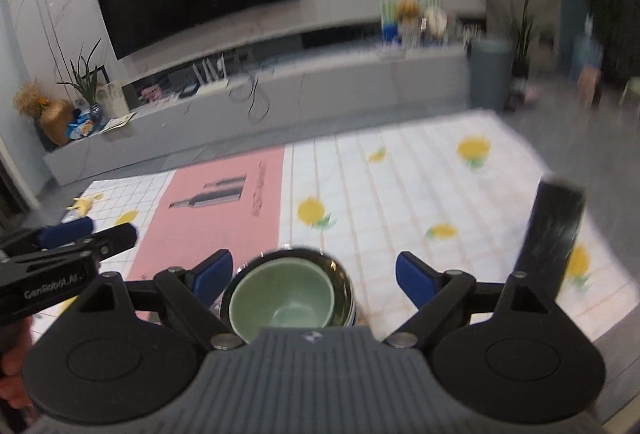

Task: Organize plates and bowls

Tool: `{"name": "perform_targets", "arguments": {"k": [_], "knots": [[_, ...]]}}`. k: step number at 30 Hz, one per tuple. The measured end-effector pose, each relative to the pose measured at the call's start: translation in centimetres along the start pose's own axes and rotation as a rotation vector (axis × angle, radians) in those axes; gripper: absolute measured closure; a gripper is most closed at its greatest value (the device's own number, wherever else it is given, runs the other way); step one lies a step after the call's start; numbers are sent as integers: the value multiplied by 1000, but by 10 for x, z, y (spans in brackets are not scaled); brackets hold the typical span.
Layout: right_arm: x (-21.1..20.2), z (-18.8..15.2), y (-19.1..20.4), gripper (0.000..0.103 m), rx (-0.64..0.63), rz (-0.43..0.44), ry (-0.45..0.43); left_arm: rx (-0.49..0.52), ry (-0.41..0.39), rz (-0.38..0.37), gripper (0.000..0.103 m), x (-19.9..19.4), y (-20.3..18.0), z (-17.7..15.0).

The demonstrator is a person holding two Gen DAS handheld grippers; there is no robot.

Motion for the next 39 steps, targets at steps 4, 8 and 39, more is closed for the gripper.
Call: {"name": "perform_targets", "arguments": {"k": [4,8,39], "knots": [[-22,6,23,9,-71,3,-87,32,-69,41,27,-23,9,5],[-34,4,42,7,-56,40,-108,71,-114,75,21,-42,12,3],[-22,-150,66,4,-134,-78,103,-44,324,256,17,-46,31,-158]]}}
Point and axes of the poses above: each gripper's, at about its wrist camera, not at the fingertips, and x roughly the way its jaws point, y to its left, z to its top, the point moved 10 cm from there along x, roughly the way its jaws point, and after that the axes turned 12 degrees about -y, right-handed, at the moved point
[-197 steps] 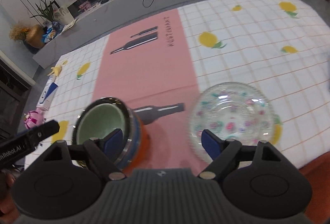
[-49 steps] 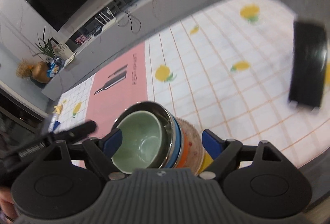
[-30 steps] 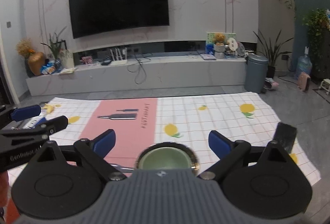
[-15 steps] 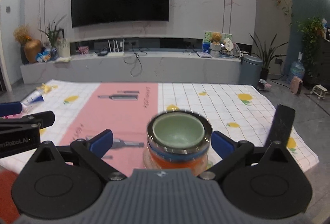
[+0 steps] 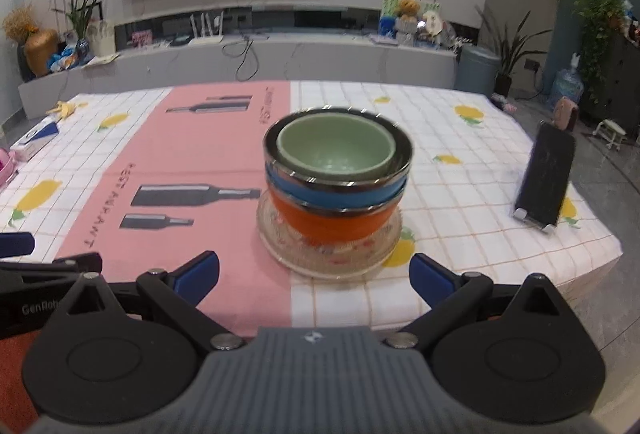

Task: Organize plates and bowls

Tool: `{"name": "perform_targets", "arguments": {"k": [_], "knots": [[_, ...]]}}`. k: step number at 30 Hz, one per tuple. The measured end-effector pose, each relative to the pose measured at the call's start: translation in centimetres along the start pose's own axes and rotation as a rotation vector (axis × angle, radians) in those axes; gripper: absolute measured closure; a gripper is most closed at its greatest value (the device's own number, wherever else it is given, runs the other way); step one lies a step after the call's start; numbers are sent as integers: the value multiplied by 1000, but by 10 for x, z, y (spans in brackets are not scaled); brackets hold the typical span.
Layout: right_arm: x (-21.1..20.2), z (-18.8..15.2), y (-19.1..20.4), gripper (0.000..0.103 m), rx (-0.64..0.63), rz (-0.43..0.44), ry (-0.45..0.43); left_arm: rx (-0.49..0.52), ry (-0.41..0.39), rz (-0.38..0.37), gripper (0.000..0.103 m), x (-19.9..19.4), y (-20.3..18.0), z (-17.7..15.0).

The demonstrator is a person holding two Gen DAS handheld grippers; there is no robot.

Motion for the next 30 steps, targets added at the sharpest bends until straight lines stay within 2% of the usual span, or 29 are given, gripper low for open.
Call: {"name": "perform_targets", "arguments": {"k": [30], "knots": [[5,-6,10,4,-50,4,21,-17,-21,-12,17,-2,5,4]]}}
Point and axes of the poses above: each gripper's, at about its wrist camera, not at the fingertips, and x roughly the way its jaws point, y to its left, z to its top, the point moved 10 cm from there along x, roughly the way its jaws point, and after that the axes turned 12 degrees about -y, right-handed, at the moved point
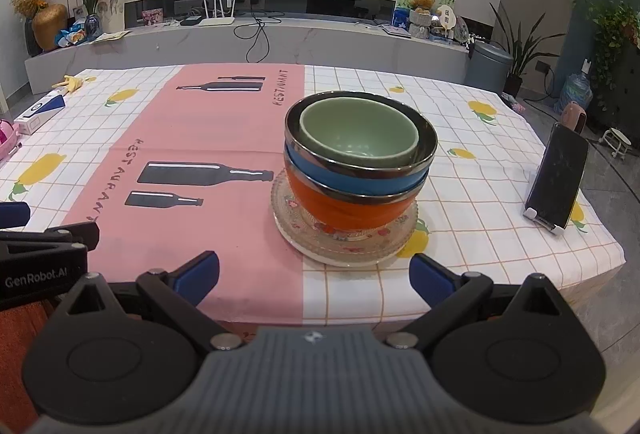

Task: Organize plates and bowls

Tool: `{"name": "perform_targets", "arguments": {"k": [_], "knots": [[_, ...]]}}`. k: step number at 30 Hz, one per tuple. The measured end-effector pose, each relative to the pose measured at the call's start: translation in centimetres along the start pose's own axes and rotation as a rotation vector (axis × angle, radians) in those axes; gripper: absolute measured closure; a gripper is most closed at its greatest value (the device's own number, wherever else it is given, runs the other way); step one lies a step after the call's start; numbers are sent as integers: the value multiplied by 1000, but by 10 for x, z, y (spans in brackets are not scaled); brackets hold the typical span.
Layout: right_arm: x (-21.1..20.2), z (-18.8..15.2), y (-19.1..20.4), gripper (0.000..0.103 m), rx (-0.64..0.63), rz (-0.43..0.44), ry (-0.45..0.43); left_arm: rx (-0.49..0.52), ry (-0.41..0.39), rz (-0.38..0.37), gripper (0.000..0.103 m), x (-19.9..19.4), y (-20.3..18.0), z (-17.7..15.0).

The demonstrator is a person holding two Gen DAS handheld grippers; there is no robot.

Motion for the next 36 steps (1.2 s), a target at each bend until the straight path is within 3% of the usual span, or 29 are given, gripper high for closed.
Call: {"name": "perform_targets", "arguments": {"k": [36], "knots": [[-6,-5,5,4,-5,11,1,-6,-10,2,17,-8,2,0]]}}
Point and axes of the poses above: each gripper's, at about its wrist camera, not at the fingertips, and x roughly the way its jaws point, y to its left, z to its top, the point moved 10 cm from there along x, roughly the way its jaws point, and after that the axes turned 12 degrees about -y, right-handed, at the moved point
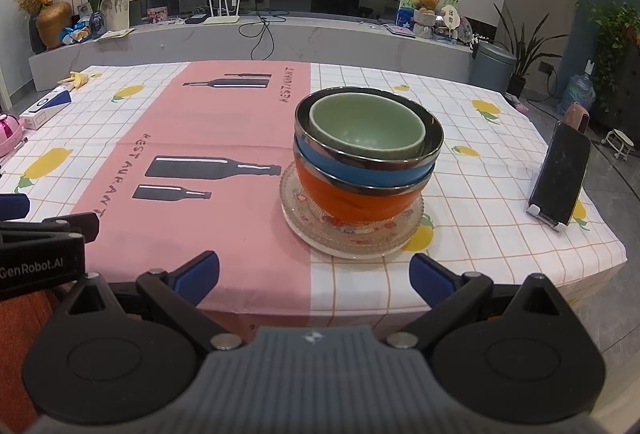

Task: Organize plates and bowls

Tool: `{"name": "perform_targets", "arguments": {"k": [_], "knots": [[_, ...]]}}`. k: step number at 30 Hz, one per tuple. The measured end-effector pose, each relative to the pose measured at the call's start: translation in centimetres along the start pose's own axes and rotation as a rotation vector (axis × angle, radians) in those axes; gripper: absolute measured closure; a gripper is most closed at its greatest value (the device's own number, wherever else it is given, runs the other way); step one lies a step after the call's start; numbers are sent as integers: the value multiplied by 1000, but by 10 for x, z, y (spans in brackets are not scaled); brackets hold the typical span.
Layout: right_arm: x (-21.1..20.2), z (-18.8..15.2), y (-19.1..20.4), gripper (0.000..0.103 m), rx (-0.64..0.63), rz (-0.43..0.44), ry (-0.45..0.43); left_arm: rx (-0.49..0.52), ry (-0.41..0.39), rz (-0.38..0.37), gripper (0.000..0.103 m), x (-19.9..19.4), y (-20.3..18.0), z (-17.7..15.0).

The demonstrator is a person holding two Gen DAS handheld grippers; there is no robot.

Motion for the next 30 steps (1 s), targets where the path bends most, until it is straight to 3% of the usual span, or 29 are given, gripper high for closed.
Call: {"name": "perform_targets", "arguments": {"k": [30], "knots": [[5,-7,1,4,3,7,32,-6,0,-3,17,-2,1,0]]}}
Point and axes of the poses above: each gripper's, at about its wrist camera, not at the fingertips, and x roughly the way its jaws point, y to its left, z to its top, the point moved 10 cm from there along x, roughly the way its jaws point, and after that the axes turned 12 degrees about -y, right-handed, at the moved point
